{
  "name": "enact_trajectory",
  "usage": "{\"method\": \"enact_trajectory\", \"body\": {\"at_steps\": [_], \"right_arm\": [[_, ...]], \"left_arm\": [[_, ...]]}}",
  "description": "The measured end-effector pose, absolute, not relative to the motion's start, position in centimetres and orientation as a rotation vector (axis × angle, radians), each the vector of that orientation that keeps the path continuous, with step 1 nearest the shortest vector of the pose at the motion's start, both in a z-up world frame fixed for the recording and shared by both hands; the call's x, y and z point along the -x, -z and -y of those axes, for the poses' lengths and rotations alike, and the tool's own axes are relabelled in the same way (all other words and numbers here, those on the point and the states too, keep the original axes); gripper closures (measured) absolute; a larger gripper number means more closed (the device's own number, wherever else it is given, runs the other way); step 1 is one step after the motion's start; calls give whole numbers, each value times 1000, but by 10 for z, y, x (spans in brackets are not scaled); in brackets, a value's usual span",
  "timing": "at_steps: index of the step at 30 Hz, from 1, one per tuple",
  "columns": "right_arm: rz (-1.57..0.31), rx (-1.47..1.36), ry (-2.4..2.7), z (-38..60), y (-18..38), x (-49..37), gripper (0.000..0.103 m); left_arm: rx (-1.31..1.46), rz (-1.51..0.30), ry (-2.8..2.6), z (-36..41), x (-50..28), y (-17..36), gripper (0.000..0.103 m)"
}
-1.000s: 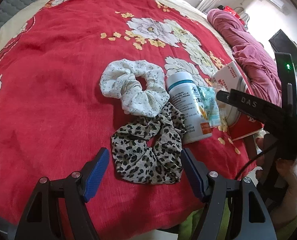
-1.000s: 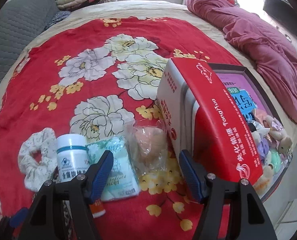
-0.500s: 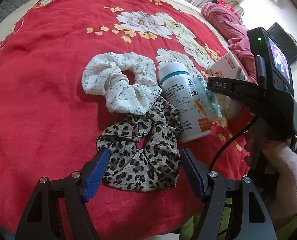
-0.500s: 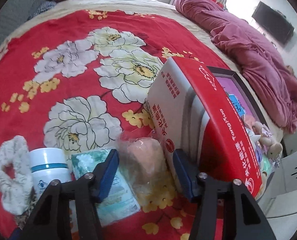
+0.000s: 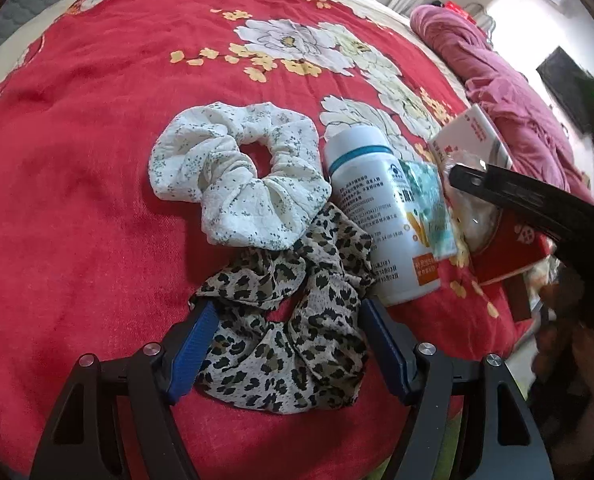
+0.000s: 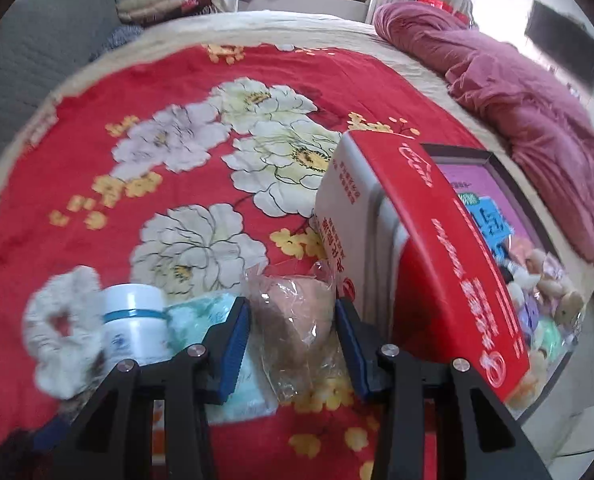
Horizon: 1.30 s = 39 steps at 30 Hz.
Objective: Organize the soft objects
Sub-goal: 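Grasp the leopard-print scrunchie with the left gripper while the right gripper grasps the clear bag, then lift the leopard scrunchie and clear bag and carry both over the grey tray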
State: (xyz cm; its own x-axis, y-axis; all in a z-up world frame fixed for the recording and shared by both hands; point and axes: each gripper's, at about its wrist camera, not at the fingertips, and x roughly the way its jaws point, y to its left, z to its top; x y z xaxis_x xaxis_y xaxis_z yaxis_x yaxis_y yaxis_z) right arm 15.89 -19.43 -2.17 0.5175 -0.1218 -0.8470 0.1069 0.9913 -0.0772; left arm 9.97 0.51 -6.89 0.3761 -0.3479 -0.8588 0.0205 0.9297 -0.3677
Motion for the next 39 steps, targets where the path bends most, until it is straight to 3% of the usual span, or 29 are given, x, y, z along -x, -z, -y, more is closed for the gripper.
{"method": "enact_trajectory", "body": {"at_steps": [1,6,8,11,29,39], "right_arm": [[-1013,-13,113,197,18,-156,59],[-994,-84,51,206,0,-147,59],[-984,-84,27,205,-6,-143,59],[-971,-78,12,205,-11,-137,59],[-858,-135,-30,237,-61,-109,59],[-795,-202,36,295,-85,-91,59]], "left_arm": [[325,-1165,240,-5,-101,69,29],[297,-1161,217,-7,-100,70,59],[301,-1161,227,-10,-99,70,77],[324,-1163,242,-14,-96,69,88],[321,-1025,300,-2,-64,-5,91],[271,-959,379,47,-65,-48,91]]}}
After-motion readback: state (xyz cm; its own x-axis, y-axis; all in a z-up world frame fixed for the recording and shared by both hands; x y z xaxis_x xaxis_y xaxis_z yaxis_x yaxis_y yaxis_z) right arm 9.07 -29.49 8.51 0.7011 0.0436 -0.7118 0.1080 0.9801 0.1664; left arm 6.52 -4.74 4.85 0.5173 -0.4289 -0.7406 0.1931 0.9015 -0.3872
